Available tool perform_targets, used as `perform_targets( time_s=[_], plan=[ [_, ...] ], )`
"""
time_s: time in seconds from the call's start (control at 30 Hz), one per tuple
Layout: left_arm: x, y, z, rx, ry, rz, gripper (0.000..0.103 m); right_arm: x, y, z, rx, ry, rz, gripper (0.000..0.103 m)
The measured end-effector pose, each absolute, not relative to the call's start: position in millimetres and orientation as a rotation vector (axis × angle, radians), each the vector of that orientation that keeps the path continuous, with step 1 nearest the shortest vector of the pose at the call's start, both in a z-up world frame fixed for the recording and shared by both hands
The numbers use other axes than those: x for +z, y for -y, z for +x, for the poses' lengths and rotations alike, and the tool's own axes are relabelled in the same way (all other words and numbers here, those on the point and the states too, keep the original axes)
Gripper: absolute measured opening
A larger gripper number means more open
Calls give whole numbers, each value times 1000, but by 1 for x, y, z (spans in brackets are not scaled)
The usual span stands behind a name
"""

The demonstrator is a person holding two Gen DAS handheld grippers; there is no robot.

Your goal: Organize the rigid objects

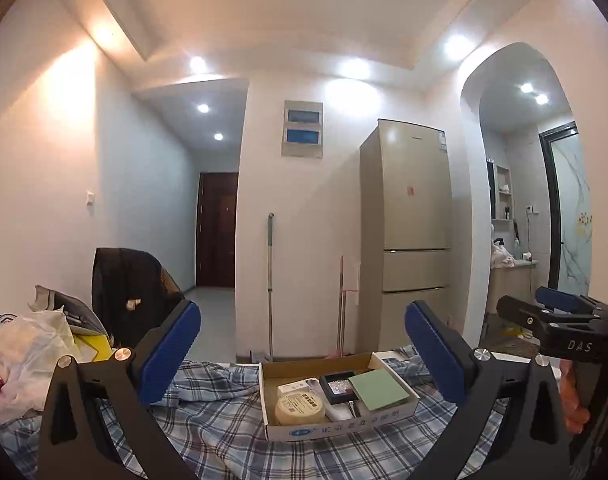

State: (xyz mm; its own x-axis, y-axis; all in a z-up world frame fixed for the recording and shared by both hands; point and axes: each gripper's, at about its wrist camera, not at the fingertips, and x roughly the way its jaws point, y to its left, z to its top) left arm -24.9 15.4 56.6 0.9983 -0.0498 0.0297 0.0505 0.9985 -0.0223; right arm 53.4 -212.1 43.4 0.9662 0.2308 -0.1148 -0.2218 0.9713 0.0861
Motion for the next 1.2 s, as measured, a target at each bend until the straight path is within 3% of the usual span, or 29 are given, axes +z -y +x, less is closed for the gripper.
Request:
perform_targets(
  time_s=[0.2,0.4,0.77,1.2],
  plan=[
    [26,-11,-21,-60,-20,-18,103,20,207,52,217,-161,41,103],
    [6,-6,-14,-57,-32,-5,103,1,190,37,218,-55,-60,103],
    [1,-11,-18,-67,-19,-40,103,-12,215,30,190,-11,80,103],
    [-1,-10,-23,-37,10,-44,103,-14,204,27,266,-8,40,103]
  ],
)
